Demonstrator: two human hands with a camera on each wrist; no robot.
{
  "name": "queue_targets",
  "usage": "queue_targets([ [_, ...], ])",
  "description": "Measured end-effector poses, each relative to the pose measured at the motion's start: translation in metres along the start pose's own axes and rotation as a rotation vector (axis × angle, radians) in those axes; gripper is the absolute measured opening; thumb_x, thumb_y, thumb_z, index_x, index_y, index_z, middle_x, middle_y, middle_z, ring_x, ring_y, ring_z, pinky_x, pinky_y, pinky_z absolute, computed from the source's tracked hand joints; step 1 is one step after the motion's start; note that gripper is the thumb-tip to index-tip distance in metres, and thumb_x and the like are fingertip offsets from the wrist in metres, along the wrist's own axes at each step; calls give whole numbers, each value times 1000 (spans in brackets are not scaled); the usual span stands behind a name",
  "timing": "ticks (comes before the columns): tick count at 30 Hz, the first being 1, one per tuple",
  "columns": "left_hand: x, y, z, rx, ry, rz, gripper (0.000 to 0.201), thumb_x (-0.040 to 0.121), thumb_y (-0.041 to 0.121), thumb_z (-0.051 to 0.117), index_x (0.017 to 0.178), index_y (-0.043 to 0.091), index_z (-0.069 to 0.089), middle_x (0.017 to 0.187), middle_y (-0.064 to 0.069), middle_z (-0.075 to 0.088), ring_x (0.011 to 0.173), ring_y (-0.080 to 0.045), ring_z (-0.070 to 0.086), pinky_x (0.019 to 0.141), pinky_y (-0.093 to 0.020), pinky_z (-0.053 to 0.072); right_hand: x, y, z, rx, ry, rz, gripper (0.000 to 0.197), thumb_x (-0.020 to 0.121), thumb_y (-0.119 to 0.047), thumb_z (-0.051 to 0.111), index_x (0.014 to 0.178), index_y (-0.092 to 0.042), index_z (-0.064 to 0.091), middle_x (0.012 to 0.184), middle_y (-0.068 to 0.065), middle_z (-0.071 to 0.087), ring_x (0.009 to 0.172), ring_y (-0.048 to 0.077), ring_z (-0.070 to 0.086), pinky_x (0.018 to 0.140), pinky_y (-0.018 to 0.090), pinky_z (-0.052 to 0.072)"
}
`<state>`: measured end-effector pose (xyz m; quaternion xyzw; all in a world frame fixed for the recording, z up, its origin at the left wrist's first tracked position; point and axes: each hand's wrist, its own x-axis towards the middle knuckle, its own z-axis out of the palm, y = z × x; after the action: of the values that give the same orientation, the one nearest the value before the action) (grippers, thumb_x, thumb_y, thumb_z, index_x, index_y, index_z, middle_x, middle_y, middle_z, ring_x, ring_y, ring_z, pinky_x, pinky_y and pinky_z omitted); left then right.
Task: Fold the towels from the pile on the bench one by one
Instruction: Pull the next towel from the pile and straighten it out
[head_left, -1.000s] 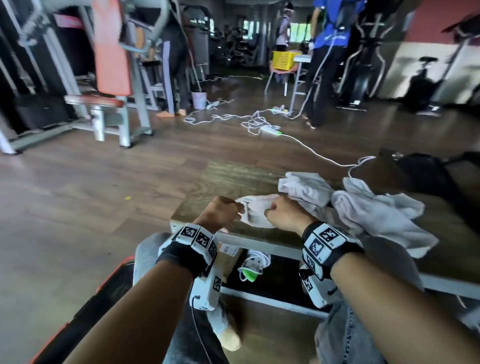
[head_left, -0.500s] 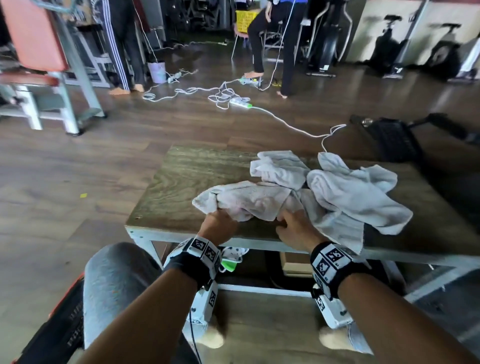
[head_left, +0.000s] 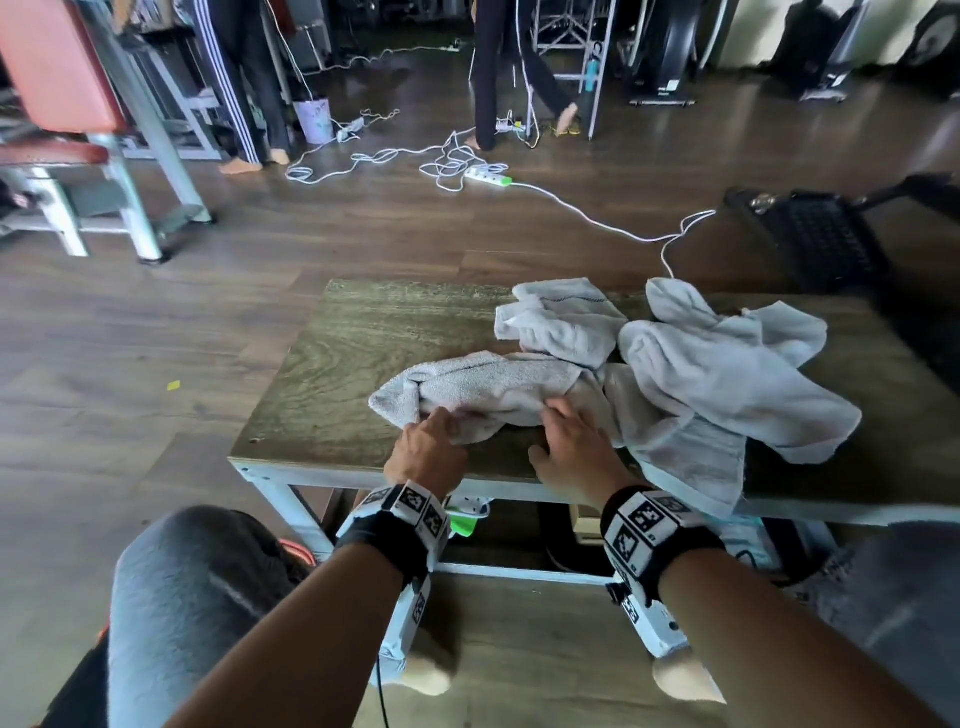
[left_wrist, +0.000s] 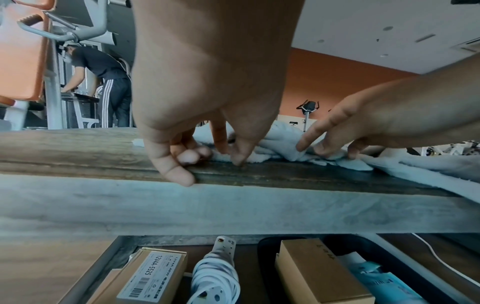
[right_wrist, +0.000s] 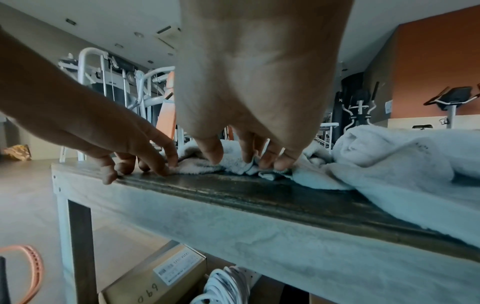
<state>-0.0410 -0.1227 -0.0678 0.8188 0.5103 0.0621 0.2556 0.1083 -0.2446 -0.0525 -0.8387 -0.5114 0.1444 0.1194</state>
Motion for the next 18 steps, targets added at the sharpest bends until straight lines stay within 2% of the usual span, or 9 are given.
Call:
queue_targets([
  [4,5,-3,-10,37,40,-84,33,93,37,43,108,14,63,105,-15,68,94,-33,66,77,-37,51,8,-2,-13,147,330,-95,36,87,-25,51,109,3,57,113,19,54,106,40,54,92,52,48],
  [5,5,-5,-15,42,55,-127,34,93,36,44,108,12,62,106,-16,68,96,-33,66,80,-38,52,13,-2,-20,202,405,-101,34,86,-22,53,107,5,57,111,21,55,102,40,57,88,52,51],
  [8,5,-11,-24,11,165,-173,39,95,38,44,110,4,56,110,-24,64,102,-40,62,80,-40,48,22,-6,-43,315,493,-128,34,90,-13,61,119,2,53,129,15,49,110,34,58,88,46,53],
  [10,1,-5,-26,-121,276,-32,39,90,37,54,111,5,47,109,-24,58,102,-41,57,78,-41,43,26,-11,-52,374,534,-236,32,91,-11,61,121,-1,54,132,11,48,115,31,56,94,45,51],
  [12,-5,10,-28,-237,329,201,64,73,42,70,118,8,40,110,-14,50,103,-32,45,81,-42,44,24,-22,-59,407,549,-368,29,91,-7,61,119,-3,57,130,8,51,108,22,58,91,35,50],
  [14,-5,30,-35,-280,299,313,82,64,55,73,129,17,38,119,-5,45,108,-23,37,88,-37,39,19,-35,-68,439,559,-472,27,90,-3,60,117,-6,60,130,4,53,99,13,58,82,23,47],
  [16,-3,50,-48,-364,236,347,48,76,43,73,115,23,52,112,-3,51,101,-19,45,80,-25,40,15,-41,-77,501,607,-497,30,88,-1,59,117,-9,61,130,2,55,102,11,57,84,21,47],
  [17,-1,57,-55,-399,214,347,23,83,35,70,98,23,57,97,-3,56,87,-19,50,69,-21,40,15,-40,-81,533,640,-491,32,88,-1,58,119,-9,61,131,2,55,108,13,56,90,25,49],
  [18,1,62,-63,-447,207,341,13,88,31,67,86,21,58,83,-2,59,76,-19,53,60,-21,38,15,-38,-85,554,669,-465,37,87,0,58,123,-8,60,135,3,54,118,16,54,98,31,48],
])
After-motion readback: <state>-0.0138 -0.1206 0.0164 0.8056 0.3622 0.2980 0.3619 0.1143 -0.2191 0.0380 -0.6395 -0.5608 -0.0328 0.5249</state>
